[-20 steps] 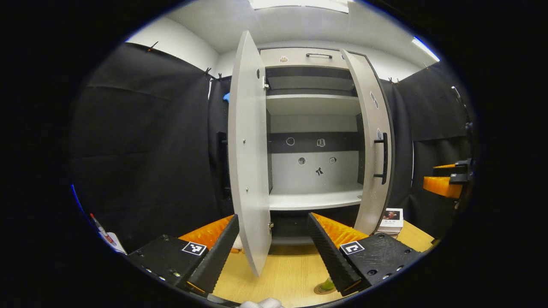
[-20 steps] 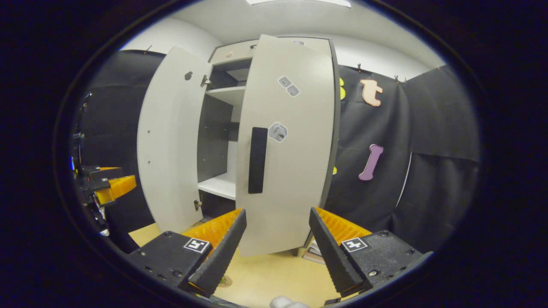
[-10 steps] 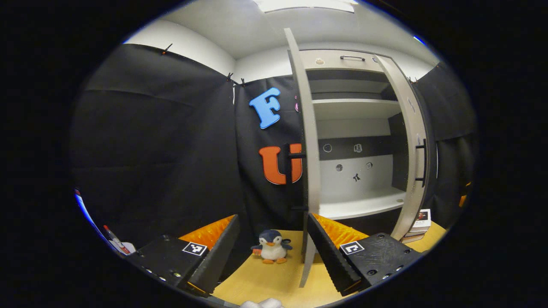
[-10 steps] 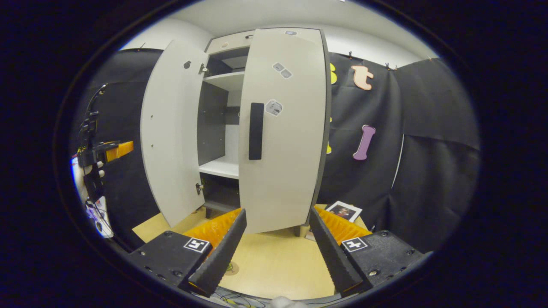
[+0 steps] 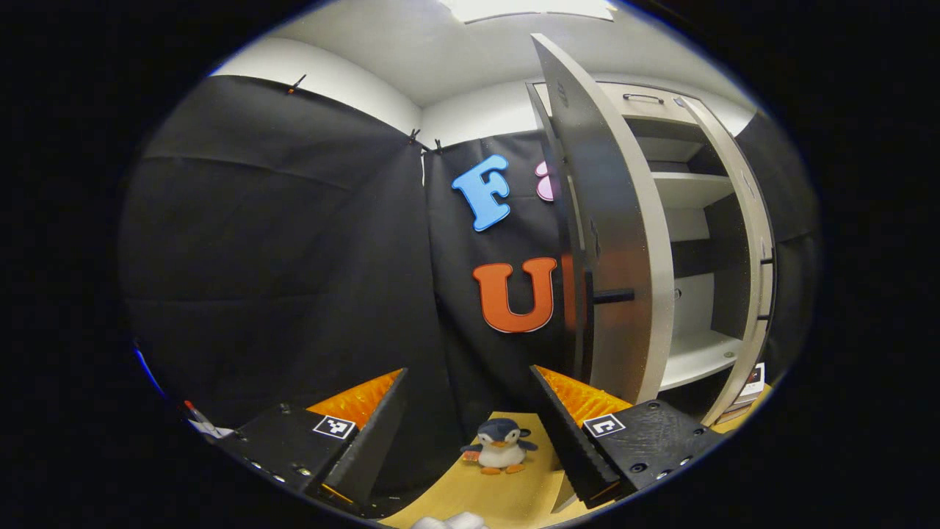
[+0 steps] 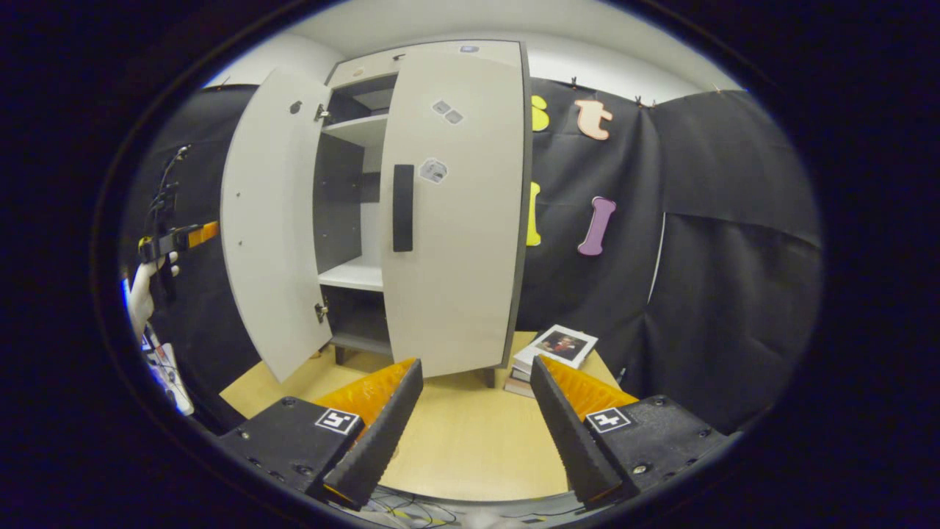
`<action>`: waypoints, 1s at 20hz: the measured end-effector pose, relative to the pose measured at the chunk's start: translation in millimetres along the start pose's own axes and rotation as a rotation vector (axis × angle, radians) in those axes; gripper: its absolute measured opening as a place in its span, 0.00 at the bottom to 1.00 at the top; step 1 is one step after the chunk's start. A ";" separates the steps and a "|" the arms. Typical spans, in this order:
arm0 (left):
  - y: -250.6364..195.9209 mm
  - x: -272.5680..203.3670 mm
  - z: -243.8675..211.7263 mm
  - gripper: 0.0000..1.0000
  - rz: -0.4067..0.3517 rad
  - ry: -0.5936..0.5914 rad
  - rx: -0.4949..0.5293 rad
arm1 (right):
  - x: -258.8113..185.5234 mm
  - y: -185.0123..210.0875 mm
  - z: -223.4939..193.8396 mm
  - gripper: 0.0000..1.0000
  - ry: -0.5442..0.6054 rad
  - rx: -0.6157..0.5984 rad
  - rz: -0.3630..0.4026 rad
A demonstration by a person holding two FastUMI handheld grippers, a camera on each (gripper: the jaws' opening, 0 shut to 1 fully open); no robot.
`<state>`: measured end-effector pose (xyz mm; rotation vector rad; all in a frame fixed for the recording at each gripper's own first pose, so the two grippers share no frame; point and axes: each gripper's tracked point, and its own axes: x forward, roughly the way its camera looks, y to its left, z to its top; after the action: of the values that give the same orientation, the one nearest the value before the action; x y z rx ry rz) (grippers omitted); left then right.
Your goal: Grasp the bottle in the cabinet with the left hand and place it on the coaster, then close the right door with the right hand and the left door with the left hand.
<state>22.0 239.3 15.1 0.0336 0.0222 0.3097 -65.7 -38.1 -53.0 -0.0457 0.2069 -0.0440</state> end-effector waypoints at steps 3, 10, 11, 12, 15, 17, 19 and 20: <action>-7.1 7.5 0.5 0.96 -0.006 0.008 -0.010 | 1.4 -3.3 0.9 0.97 0.008 -0.002 0.008; -13.3 6.5 3.9 0.93 0.019 0.002 0.017 | 3.2 1.9 4.4 0.97 0.002 0.011 0.047; -14.2 5.4 4.1 0.92 0.025 0.003 0.012 | 3.5 2.2 4.5 0.97 0.003 0.007 0.051; -14.0 5.9 4.0 0.90 0.031 -0.001 0.005 | 3.7 2.3 5.4 0.97 -0.001 0.007 0.055; -14.3 3.5 8.1 0.89 0.041 -0.016 0.023 | 3.8 0.5 7.0 0.97 -0.006 0.007 0.063; -21.4 -0.3 12.7 0.89 0.044 -0.027 0.053 | 4.1 -1.2 6.0 0.97 -0.006 0.011 0.065; -26.0 -2.8 13.1 0.89 0.039 -0.026 0.054 | 4.9 -3.3 5.2 0.97 -0.005 0.016 0.065; -28.6 -4.4 12.7 0.89 0.031 -0.024 0.042 | 5.2 -4.3 4.6 0.97 -0.005 0.019 0.065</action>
<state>26.8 210.3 26.9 0.0796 0.0042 0.3397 -59.9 -42.5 -49.3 -0.0202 0.2029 0.0185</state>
